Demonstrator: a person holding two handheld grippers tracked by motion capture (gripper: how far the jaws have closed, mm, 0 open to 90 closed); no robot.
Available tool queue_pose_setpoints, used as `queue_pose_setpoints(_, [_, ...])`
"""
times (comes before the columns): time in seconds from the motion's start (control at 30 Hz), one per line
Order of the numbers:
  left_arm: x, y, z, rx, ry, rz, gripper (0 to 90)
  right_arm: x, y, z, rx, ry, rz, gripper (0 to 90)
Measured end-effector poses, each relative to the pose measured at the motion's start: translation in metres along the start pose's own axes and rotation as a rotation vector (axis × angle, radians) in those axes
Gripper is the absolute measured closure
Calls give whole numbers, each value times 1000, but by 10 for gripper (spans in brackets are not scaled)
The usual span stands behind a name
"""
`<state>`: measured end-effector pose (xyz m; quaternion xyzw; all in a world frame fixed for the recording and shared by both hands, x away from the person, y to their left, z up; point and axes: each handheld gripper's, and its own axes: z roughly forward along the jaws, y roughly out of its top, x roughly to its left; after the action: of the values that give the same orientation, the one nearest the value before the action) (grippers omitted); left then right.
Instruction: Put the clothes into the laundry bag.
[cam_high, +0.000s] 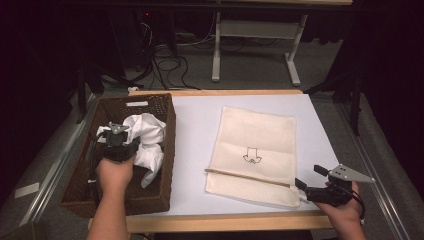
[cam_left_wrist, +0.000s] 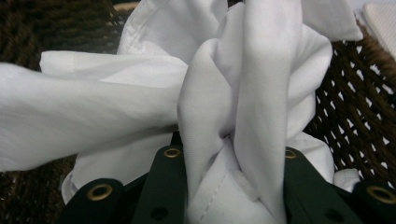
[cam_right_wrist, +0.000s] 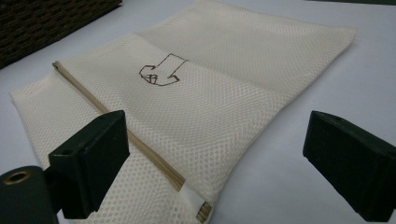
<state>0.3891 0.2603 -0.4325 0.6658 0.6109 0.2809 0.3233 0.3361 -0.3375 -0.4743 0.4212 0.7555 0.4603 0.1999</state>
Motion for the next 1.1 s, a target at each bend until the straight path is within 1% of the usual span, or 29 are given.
queue_pose_setpoints(0.07, [0,0,-3,-38,23,5,765,0,0,0,0,-3,0,76])
queue_pose_setpoints(0.1, [0,0,-3,-38,23,5,765,0,0,0,0,-3,0,76])
queue_pose_setpoints(0.13, [1,1,-7,-71,32,-4,765,-1,0,0,0,-4,0,77])
queue_pose_setpoints(0.2, [1,1,-11,-101,49,-4,765,-1,0,0,-1,-3,0,77])
queue_pose_setpoints(0.23, [1,1,-11,-101,49,-4,766,-1,0,0,-1,-2,0,77])
queue_pose_setpoints(0.27, [2,1,-15,-133,53,-9,766,0,0,0,-1,-2,1,77])
queue_pose_setpoints(0.33, [1,2,-19,-175,63,-8,766,-1,0,0,-2,-2,1,77])
queue_pose_setpoints(0.37, [1,2,-19,-175,63,-8,766,-1,0,0,-3,-2,3,77])
queue_pose_setpoints(0.4, [1,2,-23,-204,69,-12,766,-1,0,0,-3,-2,3,77])
queue_pose_setpoints(0.43, [1,2,-25,-222,73,-13,766,-1,0,0,-3,-1,4,77])
queue_pose_setpoints(0.5, [1,2,-30,-263,92,-14,767,-1,0,0,-2,-2,6,77])
queue_pose_setpoints(0.63, [2,2,-39,-339,104,-31,766,-1,-1,0,-3,0,3,78])
queue_pose_setpoints(0.67, [2,2,-39,-339,104,-31,766,-1,-1,0,-3,0,3,78])
queue_pose_setpoints(0.7, [2,2,-43,-373,109,-38,766,-1,-1,0,-3,0,3,78])
queue_pose_setpoints(0.77, [2,2,-47,-393,114,-44,766,-1,-1,0,-4,0,4,78])
queue_pose_setpoints(0.87, [2,3,-51,-405,115,-47,765,-1,0,0,-3,0,6,78])
queue_pose_setpoints(0.93, [-1,3,-57,-436,122,-49,765,1,0,0,-4,1,5,78])
queue_pose_setpoints(0.97, [-1,3,-57,-436,122,-49,765,1,0,0,-4,1,5,78])
queue_pose_setpoints(1.0, [-2,4,-61,-455,120,-53,766,1,0,0,-7,0,3,78])
queue_pose_setpoints(1.03, [-2,4,-61,-455,120,-53,766,1,0,0,-7,0,3,78])
queue_pose_setpoints(1.1, [-5,7,-66,-471,123,-34,766,1,0,0,-6,0,3,76])
